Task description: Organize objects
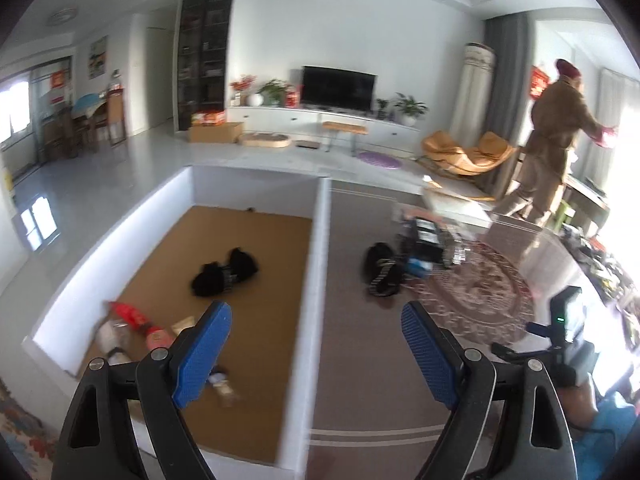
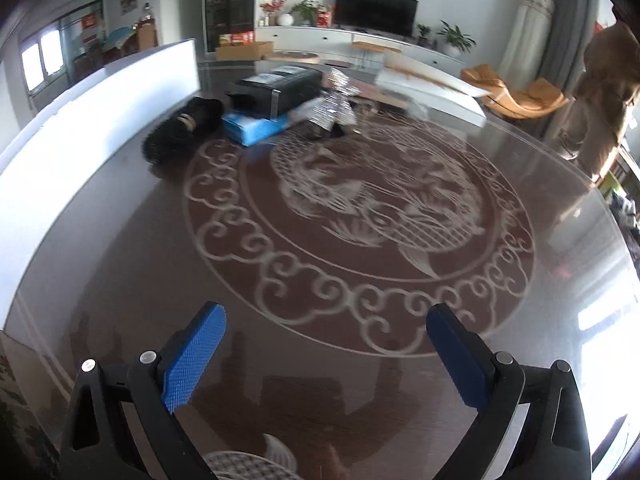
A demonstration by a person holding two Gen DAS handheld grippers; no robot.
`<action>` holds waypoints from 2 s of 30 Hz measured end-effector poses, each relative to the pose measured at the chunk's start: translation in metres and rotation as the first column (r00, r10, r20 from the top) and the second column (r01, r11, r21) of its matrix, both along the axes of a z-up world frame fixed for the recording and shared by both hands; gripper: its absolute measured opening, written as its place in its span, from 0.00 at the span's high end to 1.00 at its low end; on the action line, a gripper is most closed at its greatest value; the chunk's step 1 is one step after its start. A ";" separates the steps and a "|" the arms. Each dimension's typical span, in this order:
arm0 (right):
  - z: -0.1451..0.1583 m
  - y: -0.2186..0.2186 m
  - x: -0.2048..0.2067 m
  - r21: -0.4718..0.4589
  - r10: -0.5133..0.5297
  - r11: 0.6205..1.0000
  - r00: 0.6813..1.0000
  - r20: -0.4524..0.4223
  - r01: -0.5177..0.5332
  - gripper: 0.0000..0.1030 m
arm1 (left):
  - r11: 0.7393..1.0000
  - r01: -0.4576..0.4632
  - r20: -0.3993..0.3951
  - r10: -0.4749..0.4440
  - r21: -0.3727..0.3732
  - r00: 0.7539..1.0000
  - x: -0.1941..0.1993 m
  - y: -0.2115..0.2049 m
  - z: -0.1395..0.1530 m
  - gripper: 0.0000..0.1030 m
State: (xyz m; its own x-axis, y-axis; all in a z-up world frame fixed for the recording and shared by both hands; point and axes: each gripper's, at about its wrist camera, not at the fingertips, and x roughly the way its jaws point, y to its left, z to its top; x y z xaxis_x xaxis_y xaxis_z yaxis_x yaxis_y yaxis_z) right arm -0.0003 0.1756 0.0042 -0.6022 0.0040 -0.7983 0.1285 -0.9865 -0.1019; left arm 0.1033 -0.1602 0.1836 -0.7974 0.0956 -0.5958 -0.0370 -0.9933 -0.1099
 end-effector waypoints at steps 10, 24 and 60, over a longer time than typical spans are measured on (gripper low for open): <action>-0.008 0.048 -0.016 -0.020 -0.138 0.990 0.990 -0.001 0.138 0.01 | 0.964 0.265 0.200 -0.259 -0.001 0.945 -0.053 0.157 -0.089 0.15; -0.006 0.057 -0.031 -0.085 -0.148 0.985 0.988 0.032 0.150 0.00 | 0.976 0.187 0.284 -0.148 -0.114 0.947 -0.152 0.190 -0.179 0.13; -0.006 0.057 -0.031 -0.085 -0.147 0.985 0.989 0.033 0.150 0.00 | 0.979 0.170 0.303 -0.128 -0.116 0.944 -0.155 0.187 -0.180 0.00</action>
